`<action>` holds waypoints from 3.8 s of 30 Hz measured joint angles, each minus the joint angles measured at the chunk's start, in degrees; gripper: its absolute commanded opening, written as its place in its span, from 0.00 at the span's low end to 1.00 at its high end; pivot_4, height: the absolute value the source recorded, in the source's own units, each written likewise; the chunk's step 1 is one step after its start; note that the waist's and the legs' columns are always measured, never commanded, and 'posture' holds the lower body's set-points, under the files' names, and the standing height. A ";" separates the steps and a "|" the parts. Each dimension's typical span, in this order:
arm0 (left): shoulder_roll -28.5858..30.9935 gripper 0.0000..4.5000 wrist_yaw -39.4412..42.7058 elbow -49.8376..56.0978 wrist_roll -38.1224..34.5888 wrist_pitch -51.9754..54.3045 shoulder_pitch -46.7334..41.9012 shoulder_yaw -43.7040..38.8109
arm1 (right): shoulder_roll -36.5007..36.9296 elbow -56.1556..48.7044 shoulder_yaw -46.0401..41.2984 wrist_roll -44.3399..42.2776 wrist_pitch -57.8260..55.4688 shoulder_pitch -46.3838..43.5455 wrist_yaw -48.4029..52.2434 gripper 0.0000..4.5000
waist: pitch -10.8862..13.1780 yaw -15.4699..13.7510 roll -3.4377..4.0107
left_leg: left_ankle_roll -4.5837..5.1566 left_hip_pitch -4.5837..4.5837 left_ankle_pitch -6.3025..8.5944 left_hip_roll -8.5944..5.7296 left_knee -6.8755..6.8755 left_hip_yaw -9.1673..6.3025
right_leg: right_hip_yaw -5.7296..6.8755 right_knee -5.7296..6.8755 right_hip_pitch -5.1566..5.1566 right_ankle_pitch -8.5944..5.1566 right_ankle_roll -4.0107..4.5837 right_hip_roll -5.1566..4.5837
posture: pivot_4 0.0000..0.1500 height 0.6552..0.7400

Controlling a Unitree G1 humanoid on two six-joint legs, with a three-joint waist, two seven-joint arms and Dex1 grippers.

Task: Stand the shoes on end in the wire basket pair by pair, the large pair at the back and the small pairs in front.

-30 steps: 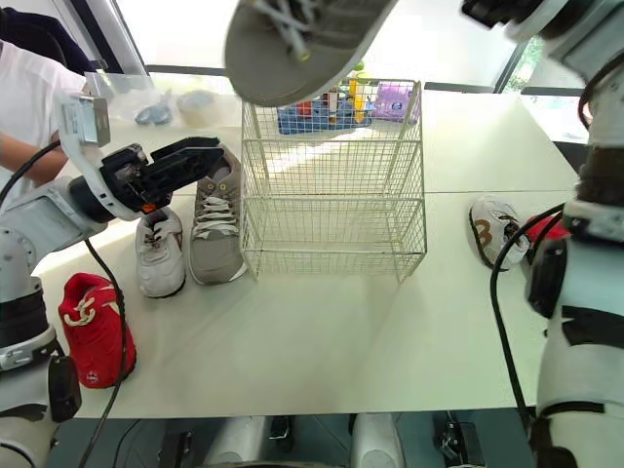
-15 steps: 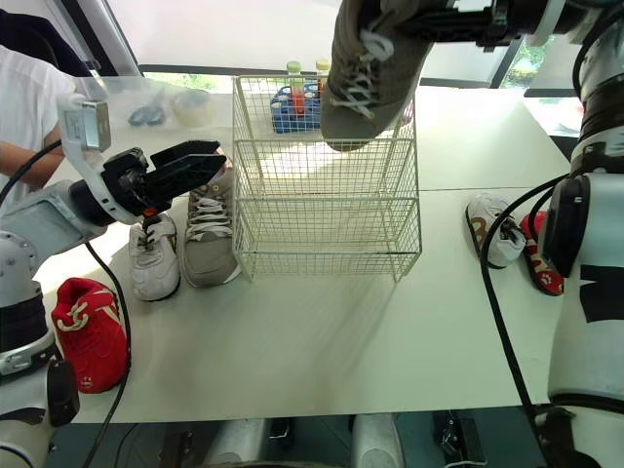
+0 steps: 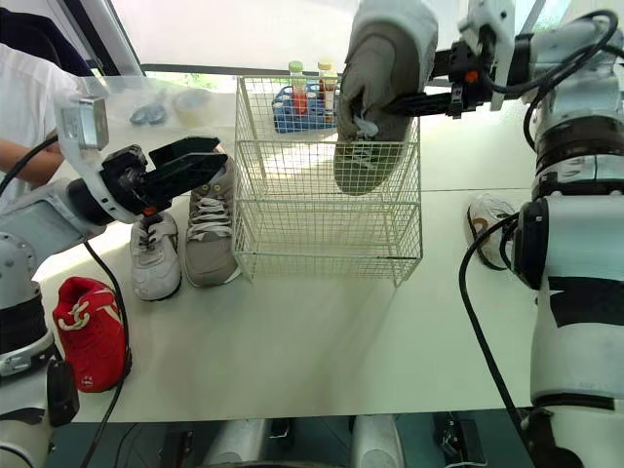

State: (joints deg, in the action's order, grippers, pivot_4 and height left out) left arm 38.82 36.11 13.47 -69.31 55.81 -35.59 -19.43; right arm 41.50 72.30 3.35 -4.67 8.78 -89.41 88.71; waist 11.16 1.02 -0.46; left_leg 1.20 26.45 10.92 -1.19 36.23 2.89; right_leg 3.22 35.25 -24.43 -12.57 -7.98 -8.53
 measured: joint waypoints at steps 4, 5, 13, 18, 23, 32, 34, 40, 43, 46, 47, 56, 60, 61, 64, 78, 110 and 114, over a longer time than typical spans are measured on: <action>0.00 1.00 -0.09 0.00 0.00 0.02 -0.53 0.36 | -0.11 -0.04 -0.87 0.49 0.65 1.49 -0.90 0.63 | 0.00 -0.08 -0.01 | -0.01 -0.04 -0.01 -0.01 0.04 0.02 | 0.02 0.00 0.10 0.00 0.00 0.02 | 1.00 1.00; 0.00 1.00 -0.09 0.00 0.00 0.02 -0.60 0.48 | -0.14 -0.04 -1.24 0.64 0.63 1.83 -1.22 0.72 | 0.00 -0.07 -0.01 | -0.01 -0.04 -0.01 -0.01 0.05 0.01 | 0.02 0.01 0.11 0.00 0.00 0.02 | 1.00 1.00; -0.04 1.00 -0.09 0.00 0.03 0.01 -1.41 1.38 | 0.29 -0.51 -1.55 2.38 2.48 4.16 -3.15 0.98 | 0.00 0.13 0.00 | -0.09 -0.09 -0.07 -0.01 0.04 -0.02 | 0.02 0.16 0.09 0.00 0.01 0.06 | 1.00 1.00; 0.07 1.00 -0.09 0.02 0.07 0.00 -1.40 2.15 | 3.08 -2.10 -1.46 4.42 5.54 4.13 -5.45 0.98 | 0.00 -0.07 0.00 | -0.09 -0.08 -0.07 -0.01 0.07 -0.02 | 0.02 0.15 0.09 0.00 0.00 0.05 | 1.00 1.00; 2.06 1.00 -0.44 1.28 0.21 -0.05 -0.17 1.62 | 8.52 -4.10 -1.50 6.16 7.10 3.68 -9.17 0.98 | 0.00 0.05 0.00 | -0.09 -0.09 -0.07 0.00 0.09 -0.09 | 0.00 0.16 0.09 0.00 0.01 0.04 | 1.00 1.00; 13.06 1.00 -2.44 -3.38 11.53 -3.06 2.78 -1.92 | 14.85 -25.72 -6.61 -3.48 -4.09 11.30 -1.42 0.98 | -0.01 0.38 0.05 | 0.12 -0.31 0.07 0.11 -0.03 -0.03 | -0.01 0.29 0.09 0.00 0.02 0.07 | 1.00 1.00; 13.78 1.00 -3.77 -8.91 16.75 -4.49 0.22 -0.22 | 14.10 -42.38 -7.69 -10.30 -13.28 19.29 0.29 0.98 | -0.02 0.04 0.01 | 0.10 -0.41 0.05 0.14 0.01 -0.06 | 0.01 0.45 0.19 0.00 0.02 0.09 | 1.00 1.00; 10.73 1.00 -7.18 -29.88 32.10 -8.61 -10.31 8.42 | 10.54 -74.81 -7.43 -22.19 -29.50 34.09 -5.11 0.98 | -0.03 -1.28 -0.02 | 0.08 -0.48 0.05 0.11 0.35 -0.07 | 0.05 0.77 0.25 0.01 0.04 -0.04 | 1.00 1.00; 6.64 1.00 -7.07 -38.92 37.67 -10.65 -15.07 12.50 | 9.11 -82.35 -7.88 -25.76 -33.68 36.51 -9.06 0.98 | -0.04 -1.86 -0.05 | 0.17 -0.26 0.16 0.13 0.73 -0.09 | 0.09 0.78 0.24 0.03 0.07 -0.03 | 1.00 1.00; 3.00 1.00 -5.97 -48.31 42.04 -13.40 -20.12 14.61 | 8.99 -86.63 -8.60 -28.35 -36.70 38.14 -12.34 0.98 | -0.06 -1.93 -0.21 | 0.22 0.02 0.19 0.13 0.91 -0.12 | 0.13 0.72 0.07 0.09 0.13 -0.07 | 1.00 1.00; 1.68 1.00 -5.68 -52.04 43.43 -14.80 -22.21 15.07 | 9.08 -87.92 -8.97 -29.15 -37.59 38.85 -13.36 0.98 | -0.07 -1.98 -0.26 | 0.27 0.02 0.18 0.11 0.93 -0.11 | 0.13 0.72 0.10 0.09 0.12 -0.07 | 1.00 1.00; -4.54 1.00 -1.03 -73.04 49.16 -24.48 -31.99 15.06 | 9.71 -96.73 -12.05 -35.80 -43.73 43.23 -20.41 0.98 | -0.05 -1.41 -0.34 | 0.39 0.01 0.17 0.15 0.89 -0.05 | 0.15 0.79 0.00 0.11 0.09 -0.04 | 1.00 1.00; -5.45 1.00 -1.51 -77.01 51.54 -27.18 -34.39 14.06 | 10.45 -98.22 -12.74 -36.99 -44.83 44.32 -22.49 0.98 | -0.05 -1.76 -0.35 | 0.41 0.01 0.17 0.18 0.93 -0.04 | 0.16 0.78 0.04 0.11 0.08 -0.08 | 1.00 1.00; -6.15 1.00 -2.42 -78.06 52.50 -27.91 -34.74 14.07 | 10.63 -98.37 -12.75 -37.14 -44.88 44.33 -22.91 0.98 | -0.06 -1.91 -0.37 | 0.41 0.02 0.18 0.19 0.93 -0.06 | 0.16 0.77 0.07 0.12 0.07 -0.09 | 1.00 1.00; -8.21 1.00 -4.14 -80.95 54.07 -29.29 -35.06 13.88 | 10.98 -98.62 -12.74 -37.21 -44.88 44.33 -23.43 0.98 | -0.08 -1.95 -0.43 | 0.45 0.03 0.20 0.24 0.99 -0.06 | 0.17 0.73 0.11 0.14 0.03 -0.11 | 1.00 1.00; -11.97 0.05 -12.53 -87.58 57.91 -33.74 -37.22 10.66 | 11.80 -98.48 -11.61 -36.38 -44.04 44.33 -24.41 1.00 | -0.09 -1.73 -0.45 | 0.47 -0.03 0.21 0.33 0.99 -0.01 | 0.17 0.78 0.10 0.16 0.01 -0.08 | 1.00 1.00; -14.52 0.01 -16.90 -49.53 63.74 -58.61 -50.13 12.12 | 12.54 -97.67 -8.97 -35.90 -43.56 44.51 -27.72 1.00 | 0.12 -1.90 -0.79 | 0.65 0.30 0.29 0.34 1.00 0.06 | 0.35 0.01 0.15 0.52 -0.18 -0.08 | 1.00 1.00; -19.41 0.01 -21.98 -53.15 65.58 -69.89 -50.11 12.18 | 12.56 -99.53 -9.06 -36.13 -44.23 45.03 -29.47 1.00 | 0.12 -1.76 -0.79 | 0.66 0.29 0.29 0.33 1.00 0.12 | 0.35 0.04 0.15 0.53 -0.19 -0.07 | 1.00 1.00</action>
State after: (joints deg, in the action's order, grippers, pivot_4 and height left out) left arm 19.41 14.13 -39.68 -3.74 -14.08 -85.70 -7.25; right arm 54.06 -27.22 -5.71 -40.79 -35.44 -44.38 59.24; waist 11.27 -0.74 -1.25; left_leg 1.86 26.74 11.21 -0.86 37.24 3.01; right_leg 3.57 35.29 -24.28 -12.04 -8.16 -8.59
